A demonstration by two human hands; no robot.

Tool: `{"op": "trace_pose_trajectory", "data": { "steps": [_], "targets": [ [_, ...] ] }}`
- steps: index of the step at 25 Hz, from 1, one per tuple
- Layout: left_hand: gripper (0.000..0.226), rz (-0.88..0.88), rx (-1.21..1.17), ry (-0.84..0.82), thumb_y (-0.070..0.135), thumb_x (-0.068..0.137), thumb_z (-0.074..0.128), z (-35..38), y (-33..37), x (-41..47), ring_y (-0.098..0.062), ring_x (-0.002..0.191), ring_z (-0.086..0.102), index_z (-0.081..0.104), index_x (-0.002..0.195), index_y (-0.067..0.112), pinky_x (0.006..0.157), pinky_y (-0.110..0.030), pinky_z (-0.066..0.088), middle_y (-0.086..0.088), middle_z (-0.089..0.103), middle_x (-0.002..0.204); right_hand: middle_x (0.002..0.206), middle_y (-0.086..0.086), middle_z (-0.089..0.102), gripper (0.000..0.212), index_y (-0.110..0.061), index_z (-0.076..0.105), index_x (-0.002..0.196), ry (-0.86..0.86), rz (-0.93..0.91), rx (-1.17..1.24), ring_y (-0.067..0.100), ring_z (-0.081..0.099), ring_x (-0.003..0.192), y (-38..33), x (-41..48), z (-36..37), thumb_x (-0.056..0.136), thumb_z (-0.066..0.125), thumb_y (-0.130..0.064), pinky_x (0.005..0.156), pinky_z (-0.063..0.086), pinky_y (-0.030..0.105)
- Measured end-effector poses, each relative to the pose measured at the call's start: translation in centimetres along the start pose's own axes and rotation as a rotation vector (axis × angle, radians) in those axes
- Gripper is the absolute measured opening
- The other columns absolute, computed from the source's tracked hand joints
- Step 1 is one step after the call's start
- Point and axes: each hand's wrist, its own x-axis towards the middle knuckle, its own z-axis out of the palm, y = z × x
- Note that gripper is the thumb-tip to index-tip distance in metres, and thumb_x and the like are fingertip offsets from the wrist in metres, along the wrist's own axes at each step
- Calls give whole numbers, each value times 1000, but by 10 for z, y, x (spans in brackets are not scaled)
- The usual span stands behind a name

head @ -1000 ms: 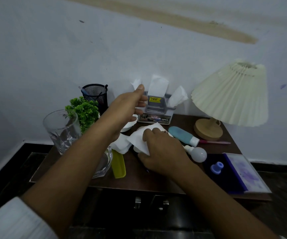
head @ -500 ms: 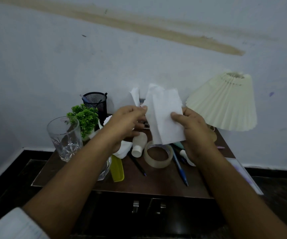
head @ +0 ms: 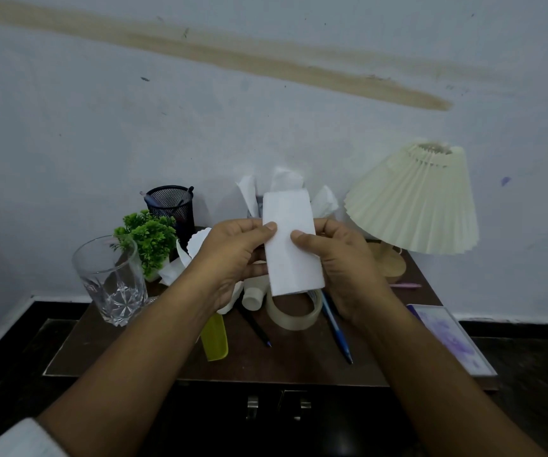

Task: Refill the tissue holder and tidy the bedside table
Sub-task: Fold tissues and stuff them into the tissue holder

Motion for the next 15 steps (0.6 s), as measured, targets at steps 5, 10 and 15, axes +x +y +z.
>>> {"op": "trace_pose_trajectory", "data": {
  "steps": [5,10,15],
  "targets": [
    [11,91,4,1,14,96,66,-4,6,0,-24,90,77,74,100,7,70,-35,63,-12,79,98,111,5,75,37,-11,63,119,-20,-13,-86,19,74,99,-3,1,-6,91,72,-33,80,63,37],
    [20,151,59,1,15,92,69,0,5,-4,-28,95,76,74,111,10,81,-44,63,-9,79,101,110,5,77,23,-13,69,119,-130,56,-74,23,75,100,-1,0,-4,97,65,-17,85,62,43],
    [17,161,63,24,25,96,67,0,5,-6,-19,81,76,77,103,13,74,-36,64,-7,80,92,108,3,78,19,-16,71,113,-60,-1,-35,24,74,101,-3,1,-9,95,67,-14,87,61,45]
  ]
}}
